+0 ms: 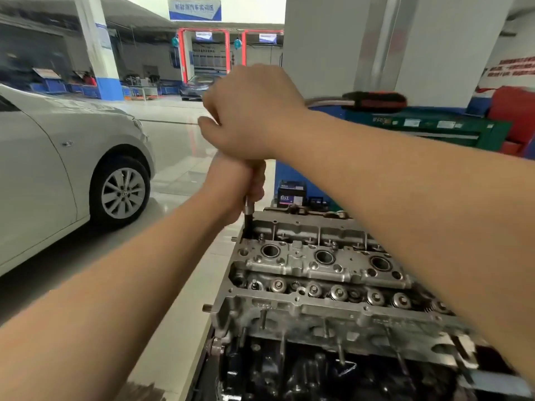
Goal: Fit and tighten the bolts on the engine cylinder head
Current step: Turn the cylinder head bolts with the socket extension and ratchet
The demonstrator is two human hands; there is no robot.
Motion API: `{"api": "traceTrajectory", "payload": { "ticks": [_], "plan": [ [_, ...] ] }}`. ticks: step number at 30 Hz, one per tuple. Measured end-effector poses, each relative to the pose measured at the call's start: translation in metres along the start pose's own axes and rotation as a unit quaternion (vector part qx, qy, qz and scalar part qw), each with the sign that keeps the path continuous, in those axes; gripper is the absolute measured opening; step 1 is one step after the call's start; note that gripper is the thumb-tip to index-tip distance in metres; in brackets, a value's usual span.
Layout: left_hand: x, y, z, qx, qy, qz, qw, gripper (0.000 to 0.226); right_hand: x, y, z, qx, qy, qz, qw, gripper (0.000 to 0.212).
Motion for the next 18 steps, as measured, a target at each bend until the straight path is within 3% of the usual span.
{"api": "traceTrajectory", "payload": {
  "ticks": [2,3,5,7,8,9,11,12,13,15,16,18],
  "plan": [
    [-0.007,0.013,0.000,0.143,-0.033,-0.017,0.989,0.032,-0.019,0.006,0.009,0.010,0.012,-0.106,0.994,0.036],
    [-0.011,0.014,-0.001,0.150,-0.036,-0.043,0.987,0.031,-0.026,0.009,0.010,0.016,0.024,-0.132,0.991,0.037],
    [-0.017,0.011,-0.003,0.079,0.023,-0.200,0.976,0.026,-0.027,0.013,0.004,0.040,0.063,-0.099,0.992,0.030],
    [-0.025,0.006,-0.002,-0.051,0.103,-0.414,0.903,0.025,-0.021,0.015,-0.005,0.077,0.111,-0.014,0.991,0.011],
    [-0.023,0.007,0.002,-0.095,0.131,-0.450,0.878,0.021,-0.014,0.016,-0.008,0.102,0.121,0.023,0.987,0.010],
    [-0.019,0.006,0.006,-0.127,0.144,-0.422,0.886,0.018,-0.006,0.016,-0.010,0.110,0.116,0.046,0.986,0.012],
    [-0.005,-0.006,0.007,-0.160,0.096,-0.199,0.962,0.019,0.009,0.010,-0.014,0.056,0.064,0.053,0.995,0.004],
    [0.000,-0.010,0.004,-0.135,0.054,-0.087,0.986,0.019,0.011,0.004,-0.011,0.016,0.038,0.030,0.999,0.018],
    [0.004,-0.005,0.001,-0.061,0.005,-0.018,0.998,0.019,0.006,0.001,-0.004,-0.008,0.016,-0.007,1.000,0.030],
    [0.000,0.010,0.001,0.111,-0.050,0.011,0.992,0.020,-0.012,0.001,0.008,-0.033,0.017,-0.136,0.990,0.041],
    [-0.002,0.011,0.001,0.135,-0.055,0.005,0.989,0.021,-0.021,0.003,0.011,-0.028,0.034,-0.181,0.982,0.042],
    [-0.004,0.005,-0.001,0.063,-0.020,-0.103,0.993,0.017,-0.029,0.011,0.008,0.005,0.076,-0.171,0.982,0.039]
  ]
}}
Point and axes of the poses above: each hand's wrist, its own z-axis away from the middle knuckle, its own y-axis out of the palm, x = y × z, the point moved 8 cm from there along -z, towards the middle knuckle, and after that the axes turned 1 degree about z, right-handed, at the moved point
